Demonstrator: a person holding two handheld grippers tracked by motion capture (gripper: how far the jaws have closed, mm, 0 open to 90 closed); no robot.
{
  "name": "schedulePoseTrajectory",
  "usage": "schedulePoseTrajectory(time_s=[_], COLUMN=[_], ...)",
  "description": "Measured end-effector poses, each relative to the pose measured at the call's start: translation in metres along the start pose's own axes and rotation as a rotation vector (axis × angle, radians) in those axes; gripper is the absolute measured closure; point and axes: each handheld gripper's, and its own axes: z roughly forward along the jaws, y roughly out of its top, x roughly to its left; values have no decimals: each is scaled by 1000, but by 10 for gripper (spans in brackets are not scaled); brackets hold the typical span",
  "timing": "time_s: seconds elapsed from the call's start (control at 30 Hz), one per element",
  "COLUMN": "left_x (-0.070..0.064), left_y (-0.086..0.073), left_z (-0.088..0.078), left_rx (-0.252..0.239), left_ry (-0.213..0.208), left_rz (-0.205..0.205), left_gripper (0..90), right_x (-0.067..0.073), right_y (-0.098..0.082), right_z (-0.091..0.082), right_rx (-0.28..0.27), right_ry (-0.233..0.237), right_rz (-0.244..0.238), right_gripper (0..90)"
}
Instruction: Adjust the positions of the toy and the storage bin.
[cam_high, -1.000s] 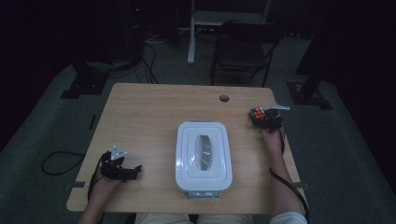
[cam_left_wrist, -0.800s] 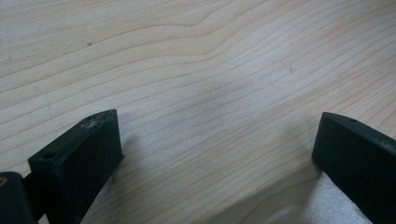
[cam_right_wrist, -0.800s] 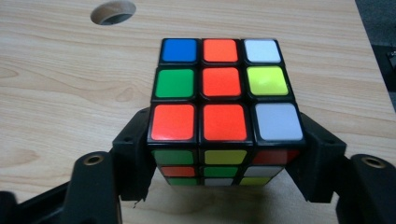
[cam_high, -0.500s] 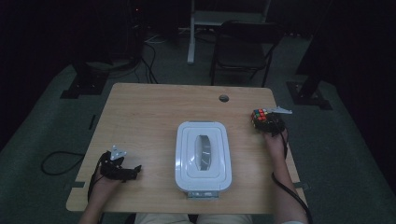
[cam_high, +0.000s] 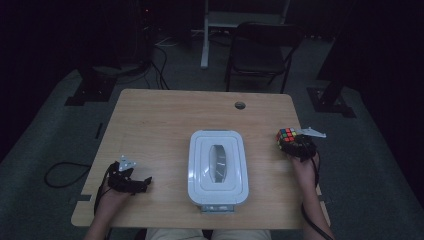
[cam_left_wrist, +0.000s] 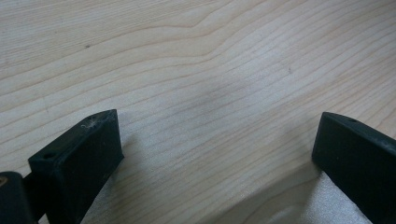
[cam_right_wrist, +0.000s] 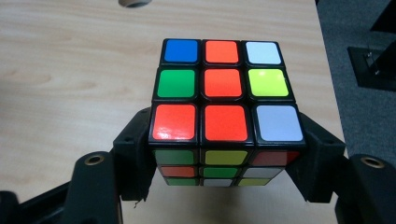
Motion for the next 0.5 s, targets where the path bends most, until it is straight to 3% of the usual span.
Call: schedulePoseTrajectory(time_s=[0.5], left_x=[0], left_y=[0], left_z=[0], left_rx=[1], left_ry=[0], left_rz=[1], left_gripper=[23], right_x=[16], right_y=[-33], right_z=[-55], right_rx=[-20], right_ry=[21], right_rz=[-51], right_gripper=[339])
